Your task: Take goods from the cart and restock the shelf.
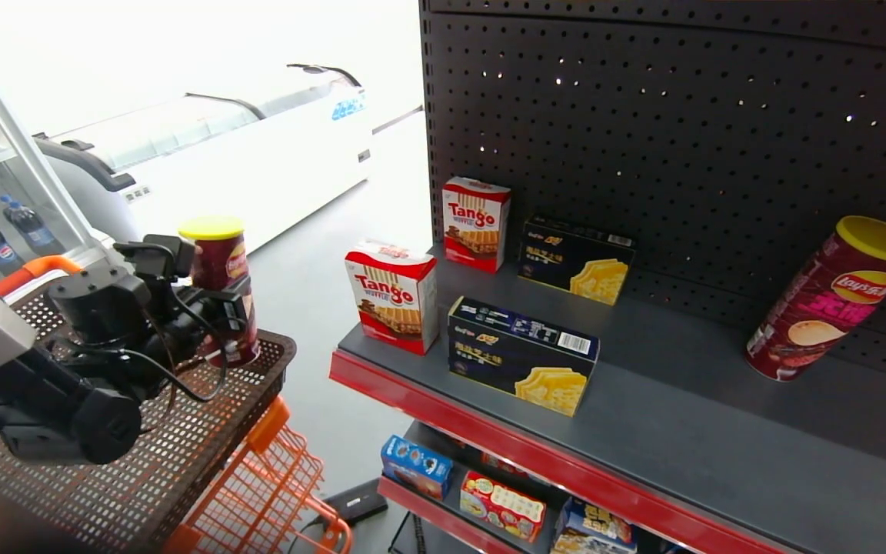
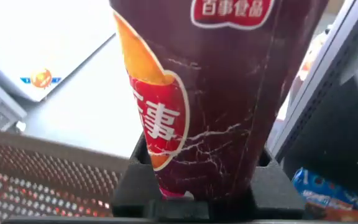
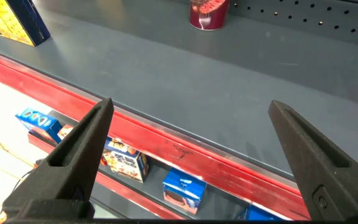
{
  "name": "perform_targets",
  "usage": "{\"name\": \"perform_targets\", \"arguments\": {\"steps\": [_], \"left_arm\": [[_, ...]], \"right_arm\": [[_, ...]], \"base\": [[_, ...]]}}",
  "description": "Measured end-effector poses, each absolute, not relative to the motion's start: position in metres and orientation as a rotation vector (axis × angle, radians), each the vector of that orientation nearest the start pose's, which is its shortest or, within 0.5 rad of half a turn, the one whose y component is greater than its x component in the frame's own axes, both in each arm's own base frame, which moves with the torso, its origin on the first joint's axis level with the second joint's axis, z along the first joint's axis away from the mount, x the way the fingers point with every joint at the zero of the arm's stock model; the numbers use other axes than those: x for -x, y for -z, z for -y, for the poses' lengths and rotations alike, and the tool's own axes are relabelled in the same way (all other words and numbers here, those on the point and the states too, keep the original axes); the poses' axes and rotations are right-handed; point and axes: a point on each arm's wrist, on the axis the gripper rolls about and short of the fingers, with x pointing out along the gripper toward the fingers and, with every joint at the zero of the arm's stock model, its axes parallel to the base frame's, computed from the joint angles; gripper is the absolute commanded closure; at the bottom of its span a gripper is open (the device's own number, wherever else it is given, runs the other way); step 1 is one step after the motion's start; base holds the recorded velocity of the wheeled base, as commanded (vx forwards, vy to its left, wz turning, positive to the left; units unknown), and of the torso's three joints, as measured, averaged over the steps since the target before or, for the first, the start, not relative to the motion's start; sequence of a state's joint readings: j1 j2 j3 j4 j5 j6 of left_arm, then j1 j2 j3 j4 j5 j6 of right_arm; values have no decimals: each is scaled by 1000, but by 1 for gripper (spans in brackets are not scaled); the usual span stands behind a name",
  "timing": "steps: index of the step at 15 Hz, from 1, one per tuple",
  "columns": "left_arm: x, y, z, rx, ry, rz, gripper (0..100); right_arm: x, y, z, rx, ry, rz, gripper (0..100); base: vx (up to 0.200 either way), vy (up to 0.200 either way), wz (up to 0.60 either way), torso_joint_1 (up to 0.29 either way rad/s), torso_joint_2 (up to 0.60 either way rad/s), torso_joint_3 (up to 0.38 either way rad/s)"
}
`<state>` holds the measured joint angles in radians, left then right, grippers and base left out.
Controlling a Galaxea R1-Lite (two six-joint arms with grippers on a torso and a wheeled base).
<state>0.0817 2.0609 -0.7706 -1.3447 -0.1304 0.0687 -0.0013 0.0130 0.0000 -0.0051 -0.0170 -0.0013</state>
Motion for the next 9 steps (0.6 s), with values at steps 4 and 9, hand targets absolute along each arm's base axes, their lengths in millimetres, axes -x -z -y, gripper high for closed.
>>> {"name": "perform_targets", "arguments": {"steps": [4,9], "left_arm": [[-341,-177,-12,-67,84,136,100],[-285,-221,30,-45,304,67,100]], "right_arm": [[22,-76,0,2,18,-8,0],[22,-76,0,1,19,-8,0]], "base": [[0,0,0,0,0,0],[0,0,0,0,0,0]]}}
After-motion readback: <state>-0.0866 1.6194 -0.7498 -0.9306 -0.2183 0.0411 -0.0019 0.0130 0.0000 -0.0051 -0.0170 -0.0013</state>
